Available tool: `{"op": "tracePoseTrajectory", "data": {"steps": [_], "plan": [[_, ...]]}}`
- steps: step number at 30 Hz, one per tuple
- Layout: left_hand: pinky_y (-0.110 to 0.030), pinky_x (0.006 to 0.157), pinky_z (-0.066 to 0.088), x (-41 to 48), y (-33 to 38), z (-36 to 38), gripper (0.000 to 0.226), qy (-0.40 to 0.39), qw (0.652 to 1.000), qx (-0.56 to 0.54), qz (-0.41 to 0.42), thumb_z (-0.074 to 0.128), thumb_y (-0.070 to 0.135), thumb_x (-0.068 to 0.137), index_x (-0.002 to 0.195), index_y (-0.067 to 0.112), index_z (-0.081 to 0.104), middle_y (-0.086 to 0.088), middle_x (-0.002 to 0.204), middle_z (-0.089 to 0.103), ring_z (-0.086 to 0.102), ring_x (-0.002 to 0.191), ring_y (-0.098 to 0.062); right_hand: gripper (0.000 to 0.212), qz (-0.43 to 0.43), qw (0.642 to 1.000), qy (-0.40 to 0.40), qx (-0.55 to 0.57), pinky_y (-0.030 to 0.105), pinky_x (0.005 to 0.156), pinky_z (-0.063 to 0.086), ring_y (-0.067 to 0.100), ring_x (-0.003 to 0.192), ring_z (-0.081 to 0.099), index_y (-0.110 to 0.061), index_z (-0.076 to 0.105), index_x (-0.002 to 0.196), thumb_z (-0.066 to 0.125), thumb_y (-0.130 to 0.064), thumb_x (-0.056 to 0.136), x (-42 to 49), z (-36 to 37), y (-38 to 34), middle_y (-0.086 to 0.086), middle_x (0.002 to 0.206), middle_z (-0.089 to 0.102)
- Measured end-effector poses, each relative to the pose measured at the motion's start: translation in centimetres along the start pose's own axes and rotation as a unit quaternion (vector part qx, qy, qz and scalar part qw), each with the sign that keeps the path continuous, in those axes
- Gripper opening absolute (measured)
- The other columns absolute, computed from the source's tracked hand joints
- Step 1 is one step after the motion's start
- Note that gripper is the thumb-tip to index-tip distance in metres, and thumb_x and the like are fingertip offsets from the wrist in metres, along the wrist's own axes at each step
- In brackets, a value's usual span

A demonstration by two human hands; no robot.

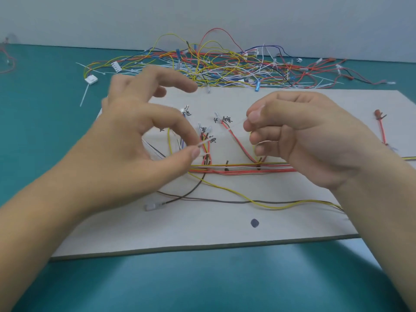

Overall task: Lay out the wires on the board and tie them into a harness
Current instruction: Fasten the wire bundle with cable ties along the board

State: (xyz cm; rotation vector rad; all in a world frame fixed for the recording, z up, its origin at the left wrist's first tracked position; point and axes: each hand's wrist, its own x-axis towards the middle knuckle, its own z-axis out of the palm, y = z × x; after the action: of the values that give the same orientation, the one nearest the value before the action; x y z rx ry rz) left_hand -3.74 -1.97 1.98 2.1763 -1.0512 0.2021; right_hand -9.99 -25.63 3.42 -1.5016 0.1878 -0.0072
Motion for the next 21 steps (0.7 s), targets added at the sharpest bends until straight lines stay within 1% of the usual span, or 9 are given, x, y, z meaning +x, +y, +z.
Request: {"op": "tracePoseTrajectory", "data": {"steps": [2, 4, 7, 10, 12, 13, 15, 18, 21], "plan": [[-0.035, 0.103, 0.038, 0.1, -0.5, -0.3, 0.005, 0.028, 1.000, 0.003, 0.003, 0.073, 0.041, 0.083, 0.084, 0.044, 0.071, 0.019, 0.137, 0.054, 0.047, 0.123, -0.017, 0.017, -0.001, 1.000, 0.007, -0.019, 0.026, 0.045, 0.047, 0.016, 0.053, 0.060, -0.008, 0.067, 0.073, 0.061, 0.002, 0.086, -0.1, -0.1, -0.1, 0.009, 0.068, 0.066], [-0.027, 0.100, 0.038, 0.2, -0.8, -0.4, 0.006, 0.054, 0.998, -0.015, 0.006, 0.072, 0.038, 0.088, 0.089, 0.043, 0.071, 0.018, 0.130, 0.058, 0.051, 0.120, -0.014, 0.014, 0.000, 0.998, -0.021, -0.060, 0.024, 0.043, 0.043, 0.017, 0.051, 0.057, -0.009, 0.067, 0.067, 0.064, -0.001, 0.078, -0.2, -0.3, -0.4, 0.009, 0.066, 0.064], [-0.018, 0.090, 0.039, 0.3, -1.0, -0.2, 0.004, 0.077, 0.995, -0.059, 0.012, 0.069, 0.031, 0.095, 0.096, 0.034, 0.072, 0.013, 0.117, 0.064, 0.059, 0.115, -0.013, 0.011, 0.016, 0.979, -0.142, -0.144, 0.025, 0.040, 0.042, 0.016, 0.048, 0.056, -0.010, 0.069, 0.064, 0.063, -0.003, 0.069, -0.7, -0.7, -0.7, 0.007, 0.060, 0.063], [-0.020, 0.084, 0.039, 0.3, -0.5, 0.4, 0.005, 0.063, 0.994, -0.083, 0.036, 0.068, 0.023, 0.097, 0.097, 0.026, 0.072, 0.008, 0.109, 0.068, 0.064, 0.108, -0.017, 0.013, 0.036, 0.943, -0.276, -0.181, 0.026, 0.044, 0.048, 0.015, 0.054, 0.063, -0.010, 0.074, 0.074, 0.069, 0.002, 0.074, -1.6, -0.6, -0.8, 0.008, 0.064, 0.068], [-0.018, 0.085, 0.038, 0.2, 0.0, 0.9, 0.004, 0.039, 0.993, -0.095, 0.055, 0.068, 0.018, 0.096, 0.096, 0.020, 0.072, 0.005, 0.105, 0.069, 0.064, 0.104, -0.022, 0.006, 0.044, 0.923, -0.325, -0.202, 0.027, 0.051, 0.052, 0.017, 0.063, 0.068, -0.008, 0.076, 0.082, 0.073, -0.004, 0.079, -1.9, -0.4, -0.9, 0.011, 0.074, 0.074], [-0.017, 0.085, 0.038, 0.2, 0.2, 1.1, 0.004, 0.027, 0.993, -0.099, 0.061, 0.069, 0.017, 0.096, 0.096, 0.019, 0.072, 0.004, 0.104, 0.069, 0.064, 0.103, -0.023, 0.006, 0.038, 0.924, -0.318, -0.209, 0.026, 0.054, 0.053, 0.018, 0.067, 0.069, -0.008, 0.076, 0.086, 0.074, -0.009, 0.081, -1.9, -0.3, -0.9, 0.012, 0.079, 0.075], [-0.015, 0.085, 0.037, 0.2, 0.6, 1.4, 0.004, 0.009, 0.992, -0.106, 0.071, 0.070, 0.017, 0.094, 0.095, 0.019, 0.072, 0.001, 0.102, 0.069, 0.064, 0.100, -0.022, 0.012, 0.005, 0.943, -0.257, -0.213, 0.027, 0.053, 0.051, 0.018, 0.068, 0.068, -0.011, 0.078, 0.090, 0.075, -0.016, 0.079, -1.6, -0.1, -0.9, 0.012, 0.080, 0.075], [-0.012, 0.085, 0.037, 0.2, 0.9, 1.7, 0.005, -0.003, 0.989, -0.128, 0.076, 0.070, 0.015, 0.093, 0.094, 0.019, 0.072, 0.000, 0.099, 0.069, 0.064, 0.097, -0.019, 0.012, -0.030, 0.962, -0.194, -0.191, 0.028, 0.047, 0.039, 0.014, 0.058, 0.056, -0.010, 0.077, 0.084, 0.079, -0.018, 0.075, -1.4, 0.5, -0.6, 0.007, 0.068, 0.065], [-0.017, 0.083, 0.038, 0.1, 0.9, 1.7, 0.006, -0.004, 0.987, -0.144, 0.070, 0.070, 0.014, 0.093, 0.094, 0.020, 0.073, 0.000, 0.098, 0.069, 0.063, 0.096, -0.021, 0.015, -0.048, 0.968, -0.167, -0.180, 0.028, 0.047, 0.037, 0.013, 0.054, 0.052, -0.009, 0.073, 0.081, 0.082, -0.018, 0.073, -1.4, 1.0, -0.3, 0.003, 0.066, 0.063]]}}
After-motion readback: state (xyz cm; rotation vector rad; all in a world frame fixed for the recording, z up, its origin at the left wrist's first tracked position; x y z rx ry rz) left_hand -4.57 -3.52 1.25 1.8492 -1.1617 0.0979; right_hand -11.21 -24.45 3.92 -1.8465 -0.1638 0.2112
